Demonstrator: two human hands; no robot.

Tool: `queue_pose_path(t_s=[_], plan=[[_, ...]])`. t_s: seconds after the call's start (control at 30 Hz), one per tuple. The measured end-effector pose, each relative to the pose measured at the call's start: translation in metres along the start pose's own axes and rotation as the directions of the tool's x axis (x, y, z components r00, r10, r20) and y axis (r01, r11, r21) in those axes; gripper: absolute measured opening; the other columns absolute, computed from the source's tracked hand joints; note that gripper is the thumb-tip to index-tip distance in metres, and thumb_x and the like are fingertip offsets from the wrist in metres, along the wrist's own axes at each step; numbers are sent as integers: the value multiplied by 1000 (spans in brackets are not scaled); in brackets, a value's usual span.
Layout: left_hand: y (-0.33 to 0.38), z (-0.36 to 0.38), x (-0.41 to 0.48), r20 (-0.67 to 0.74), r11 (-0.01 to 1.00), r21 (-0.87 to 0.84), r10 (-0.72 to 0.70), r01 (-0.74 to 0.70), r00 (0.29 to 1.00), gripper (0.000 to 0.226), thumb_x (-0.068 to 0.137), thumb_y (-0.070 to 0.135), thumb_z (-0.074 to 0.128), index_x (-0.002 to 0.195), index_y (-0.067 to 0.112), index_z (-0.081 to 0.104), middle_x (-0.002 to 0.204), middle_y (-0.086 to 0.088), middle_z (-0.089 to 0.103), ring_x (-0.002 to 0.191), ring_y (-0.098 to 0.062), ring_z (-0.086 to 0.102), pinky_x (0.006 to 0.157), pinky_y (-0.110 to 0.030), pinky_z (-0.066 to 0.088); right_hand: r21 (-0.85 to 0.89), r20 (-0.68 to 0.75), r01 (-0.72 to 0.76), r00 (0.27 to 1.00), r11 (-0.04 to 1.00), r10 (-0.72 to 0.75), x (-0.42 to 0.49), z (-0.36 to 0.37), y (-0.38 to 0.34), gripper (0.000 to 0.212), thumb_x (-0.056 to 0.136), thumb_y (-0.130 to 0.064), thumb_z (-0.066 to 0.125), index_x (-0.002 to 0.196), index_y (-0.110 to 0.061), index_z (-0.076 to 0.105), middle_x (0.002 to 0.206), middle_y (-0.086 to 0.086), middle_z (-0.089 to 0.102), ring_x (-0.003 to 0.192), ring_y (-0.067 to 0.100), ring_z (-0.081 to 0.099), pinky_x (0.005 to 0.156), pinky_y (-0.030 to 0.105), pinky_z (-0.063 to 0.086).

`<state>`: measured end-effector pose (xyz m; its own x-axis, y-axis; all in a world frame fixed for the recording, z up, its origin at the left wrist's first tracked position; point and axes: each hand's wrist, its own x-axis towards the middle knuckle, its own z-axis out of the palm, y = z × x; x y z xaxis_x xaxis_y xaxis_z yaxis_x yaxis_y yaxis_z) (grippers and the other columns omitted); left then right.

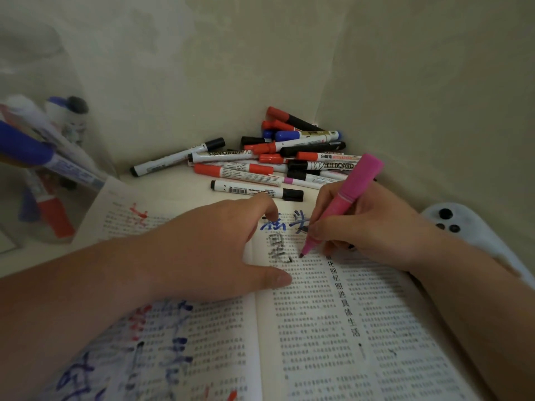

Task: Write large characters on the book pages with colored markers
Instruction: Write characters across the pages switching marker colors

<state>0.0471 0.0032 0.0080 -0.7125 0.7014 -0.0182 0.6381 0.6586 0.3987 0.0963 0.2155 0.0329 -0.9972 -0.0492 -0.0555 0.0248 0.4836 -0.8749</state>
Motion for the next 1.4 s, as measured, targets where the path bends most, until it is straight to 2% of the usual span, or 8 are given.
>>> queue_pose_path(t_s=[0.27,0.4,0.5,0.63,0.97,1.1,1.23,1.4], plan=[[-4,2,1,-18,1000,-18,10,-10,1000,54,77,76,60,115,53,30,85,18,46,79,24,42,57,-18,30,-49,-124,18,992,999,-24,4,-1,4,11,84,-8,75,75,-11,68,63,5,69,55,15,65,52,22,50],[-6,2,-2,-60,994,-71,80,-85,995,21,97,44,44,117,46,35,82,11,51,78,5,50,57,-20,31,-52,-90,-4,996,999,-1,4,-3,5,14,82,-1,71,71,-8,67,58,6,64,51,15,59,56,32,52],[-7,0,-5,-145,971,-154,163,-185,976,23,99,30,26,113,44,38,80,7,53,73,-11,50,60,-24,36,-1,0,-13,1000,1000,13,3,-4,6,17,79,-1,74,66,-7,65,56,12,57,48,16,52,55,34,51],[-10,3,-4,-276,935,-187,246,-303,929,20,101,30,33,116,39,39,88,11,57,78,-13,55,67,-22,43,-29,-40,18,999,999,-19,5,-3,8,13,71,-21,73,71,-9,68,56,9,56,51,17,51,54,34,45],[-14,4,3,-384,933,15,337,-359,860,36,96,33,56,131,39,51,114,23,63,107,3,57,91,-16,43,-46,-68,52,996,998,-55,4,-5,7,18,83,0,73,69,-11,70,56,7,59,51,16,51,50,30,42],[-16,5,3,-389,926,50,364,-375,846,35,94,37,62,128,38,57,104,21,60,100,-2,55,88,-22,44,-103,-152,26,987,994,-42,5,-8,8,9,83,-3,72,74,-6,69,55,3,60,52,16,51,49,26,42],[-15,4,2,-396,916,-12,364,-400,843,40,93,38,69,131,37,56,107,30,57,99,8,55,85,-11,44,-118,-149,20,988,993,-37,5,-8,7,7,81,-3,73,75,-3,69,65,24,61,56,21,52,52,30,43],[-12,4,2,-376,902,-77,369,-425,850,43,91,31,72,131,32,56,105,20,60,95,-7,63,82,-25,53,-166,-121,15,992,986,-35,5,-10,8,9,82,-3,73,75,-1,68,62,19,62,54,17,51,48,24,42]])
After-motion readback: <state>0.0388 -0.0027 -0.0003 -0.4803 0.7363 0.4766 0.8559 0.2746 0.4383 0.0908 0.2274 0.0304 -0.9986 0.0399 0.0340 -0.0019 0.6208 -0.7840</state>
